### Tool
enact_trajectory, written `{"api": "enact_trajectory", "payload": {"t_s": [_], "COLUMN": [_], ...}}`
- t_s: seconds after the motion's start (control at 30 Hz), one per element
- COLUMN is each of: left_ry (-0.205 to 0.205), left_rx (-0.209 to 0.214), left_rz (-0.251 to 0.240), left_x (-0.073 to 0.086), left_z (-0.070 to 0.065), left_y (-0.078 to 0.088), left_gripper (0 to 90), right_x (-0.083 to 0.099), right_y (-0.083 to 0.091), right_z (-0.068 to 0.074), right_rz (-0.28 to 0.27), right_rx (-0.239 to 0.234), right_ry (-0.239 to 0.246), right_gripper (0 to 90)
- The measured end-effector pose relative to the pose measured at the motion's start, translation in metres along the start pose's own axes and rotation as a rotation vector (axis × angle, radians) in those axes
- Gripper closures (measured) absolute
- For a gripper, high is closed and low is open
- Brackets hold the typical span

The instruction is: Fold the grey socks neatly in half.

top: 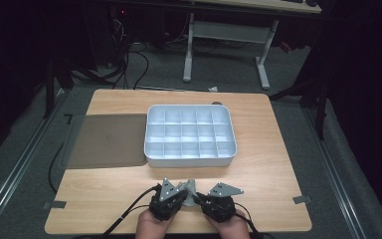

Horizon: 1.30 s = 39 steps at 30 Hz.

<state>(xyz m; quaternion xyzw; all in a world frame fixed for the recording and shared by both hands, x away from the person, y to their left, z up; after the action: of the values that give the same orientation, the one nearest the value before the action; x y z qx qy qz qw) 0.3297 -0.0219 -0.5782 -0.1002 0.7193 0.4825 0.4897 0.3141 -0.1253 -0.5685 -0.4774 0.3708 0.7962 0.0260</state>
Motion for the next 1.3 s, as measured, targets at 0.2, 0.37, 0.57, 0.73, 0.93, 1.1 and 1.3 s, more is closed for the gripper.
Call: {"api": "enact_trajectory", "payload": {"t_s": [0.2, 0.37, 0.57, 0.73, 0.93, 1.1, 1.3], "left_ry": [0.004, 0.003, 0.003, 0.003, 0.003, 0.000, -0.004], "left_rx": [0.001, 0.005, 0.005, 0.006, 0.005, 0.004, -0.015], "left_rz": [0.010, 0.013, 0.012, 0.013, 0.011, 0.013, 0.013], "left_x": [0.000, 0.000, 0.000, 0.000, 0.000, 0.000, 0.000], "left_z": [0.001, 0.000, 0.000, 0.000, 0.000, 0.000, 0.001], "left_y": [-0.001, -0.001, -0.001, -0.001, -0.001, -0.001, -0.001], "left_gripper": [87.3, 87.4, 87.3, 87.3, 87.2, 87.3, 89.4], "right_x": [-0.007, -0.009, -0.016, 0.006, 0.007, 0.001, -0.009], "right_y": [-0.004, 0.002, 0.022, 0.007, -0.010, -0.013, -0.012], "right_z": [0.013, 0.006, -0.019, -0.028, -0.016, -0.011, 0.004], "right_rz": [-0.021, -0.054, -0.115, 0.027, 0.063, 0.041, -0.020], "right_rx": [-0.014, -0.011, 0.074, 0.099, 0.080, 0.069, 0.042], "right_ry": [0.053, 0.017, -0.007, -0.030, -0.019, -0.022, 0.031], "right_gripper": [82.4, 65.5, 64.3, 83.2, 85.6, 87.6, 90.0]}}
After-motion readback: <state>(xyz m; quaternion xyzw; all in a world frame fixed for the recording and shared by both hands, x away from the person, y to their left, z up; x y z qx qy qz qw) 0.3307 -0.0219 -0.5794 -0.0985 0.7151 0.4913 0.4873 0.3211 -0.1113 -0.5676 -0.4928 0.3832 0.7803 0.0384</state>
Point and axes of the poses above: each handheld gripper's, and its own axes: y roughly backward along the jaws, x roughly out of its underside, z roughly to its left, the point moved 8 cm from there along -y, roughly forward along the jaws, and after that the axes turned 11 degrees about -x, right-handed, at the moved point
